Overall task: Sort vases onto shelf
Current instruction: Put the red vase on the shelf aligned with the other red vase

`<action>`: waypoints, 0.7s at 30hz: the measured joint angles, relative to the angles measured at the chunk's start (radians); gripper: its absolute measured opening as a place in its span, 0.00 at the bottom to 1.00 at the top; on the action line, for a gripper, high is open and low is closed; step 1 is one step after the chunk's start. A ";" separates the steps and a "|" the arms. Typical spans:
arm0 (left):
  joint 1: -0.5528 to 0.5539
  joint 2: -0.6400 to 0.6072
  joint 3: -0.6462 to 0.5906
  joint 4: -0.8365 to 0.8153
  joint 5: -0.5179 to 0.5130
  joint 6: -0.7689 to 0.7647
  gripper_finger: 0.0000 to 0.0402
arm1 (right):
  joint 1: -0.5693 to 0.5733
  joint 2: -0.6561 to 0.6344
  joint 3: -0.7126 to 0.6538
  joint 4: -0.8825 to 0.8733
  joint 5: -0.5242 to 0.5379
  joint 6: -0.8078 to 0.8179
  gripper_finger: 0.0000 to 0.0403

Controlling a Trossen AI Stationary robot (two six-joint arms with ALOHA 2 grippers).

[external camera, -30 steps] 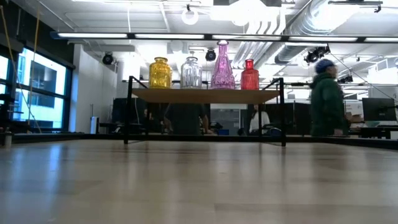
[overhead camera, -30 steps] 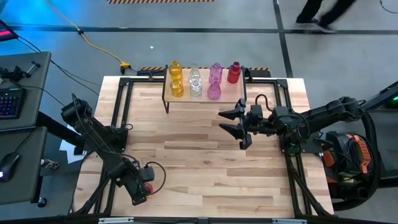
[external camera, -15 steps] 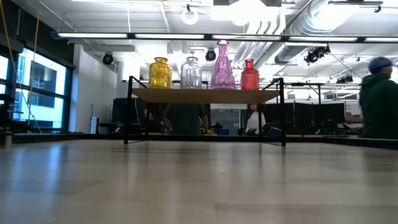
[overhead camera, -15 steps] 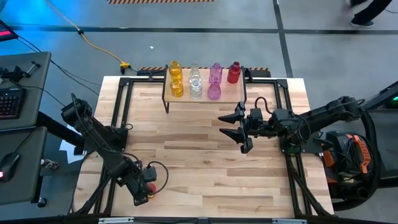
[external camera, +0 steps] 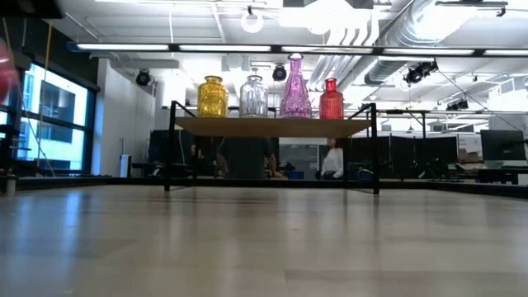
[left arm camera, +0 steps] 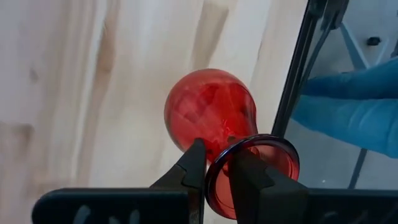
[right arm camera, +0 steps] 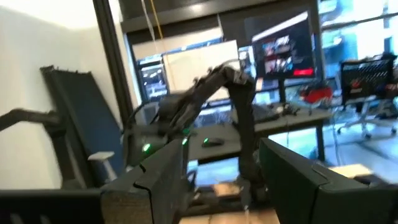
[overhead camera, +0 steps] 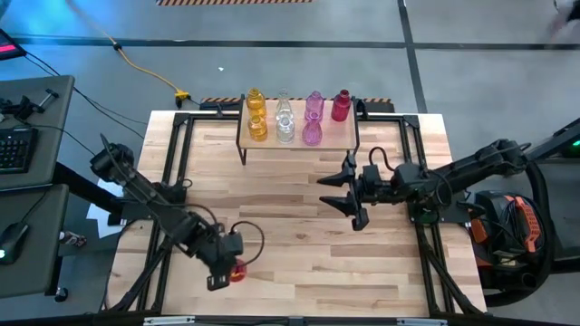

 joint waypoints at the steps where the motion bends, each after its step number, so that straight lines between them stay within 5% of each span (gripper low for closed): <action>1: 0.016 0.000 0.012 -0.008 0.000 0.024 0.07 | 0.004 0.000 0.000 -0.013 -0.003 0.008 0.49; 21: 0.362 0.000 0.213 -0.021 -0.052 0.473 0.07 | 0.049 0.014 0.000 -0.220 0.009 0.095 0.56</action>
